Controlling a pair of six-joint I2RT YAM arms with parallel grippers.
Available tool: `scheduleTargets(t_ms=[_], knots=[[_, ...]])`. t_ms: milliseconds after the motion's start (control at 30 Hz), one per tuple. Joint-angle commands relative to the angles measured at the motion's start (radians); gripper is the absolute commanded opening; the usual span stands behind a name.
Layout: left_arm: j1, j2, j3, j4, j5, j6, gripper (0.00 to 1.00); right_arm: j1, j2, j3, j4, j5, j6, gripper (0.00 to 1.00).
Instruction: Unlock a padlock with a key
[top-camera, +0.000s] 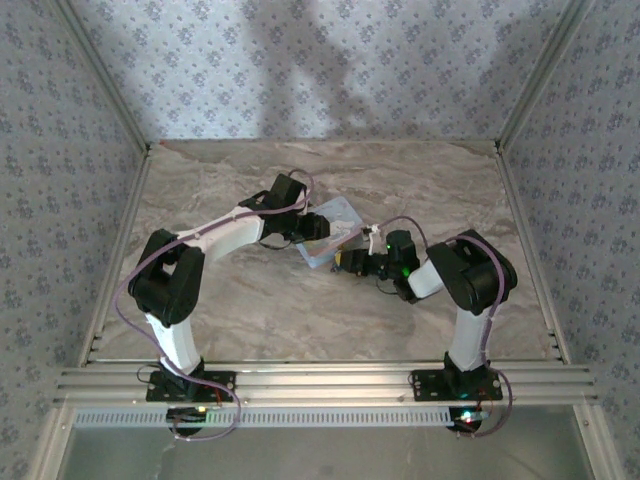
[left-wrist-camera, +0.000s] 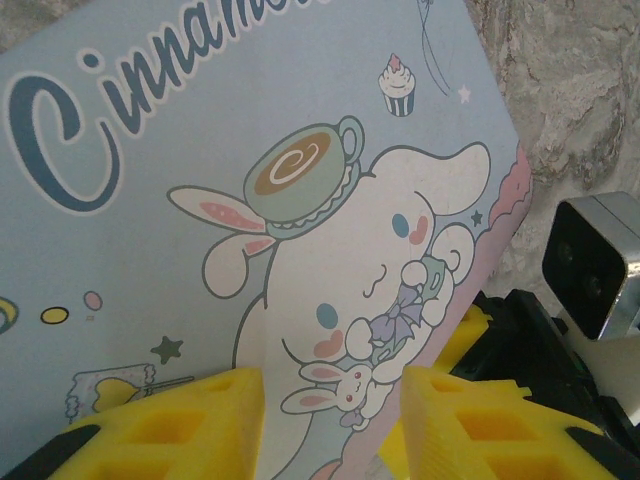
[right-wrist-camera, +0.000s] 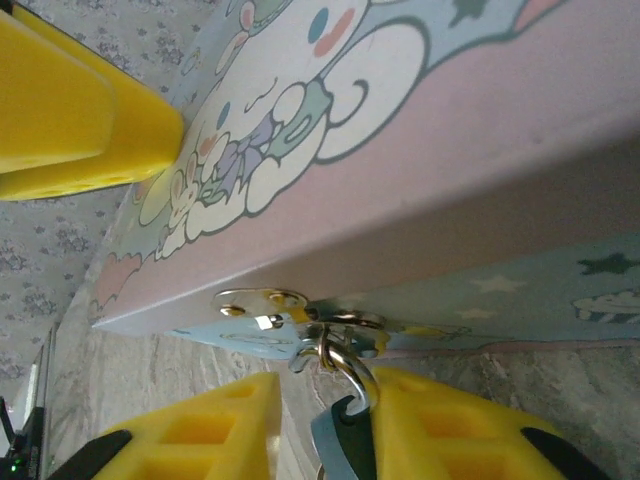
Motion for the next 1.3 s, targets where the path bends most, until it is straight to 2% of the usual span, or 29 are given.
scheduleTargets(t_ms=[0,533,1033,1267], knots=[[-0.005,0.005,-0.024,-0.033,-0.018,-0.008,0.40,-0.003,0.013,-0.011,0.006,-0.001,-0.005,0.27],[-0.004,0.001,-0.033,-0.044,-0.036,-0.001,0.40,-0.010,0.013,-0.023,0.013,0.023,0.009,0.07],[-0.004,-0.004,-0.066,-0.030,-0.041,-0.005,0.40,-0.040,-0.002,-0.065,0.113,0.051,0.108,0.04],[-0.004,-0.010,-0.082,-0.018,-0.039,-0.005,0.40,-0.037,-0.039,-0.057,0.105,0.078,0.143,0.03]])
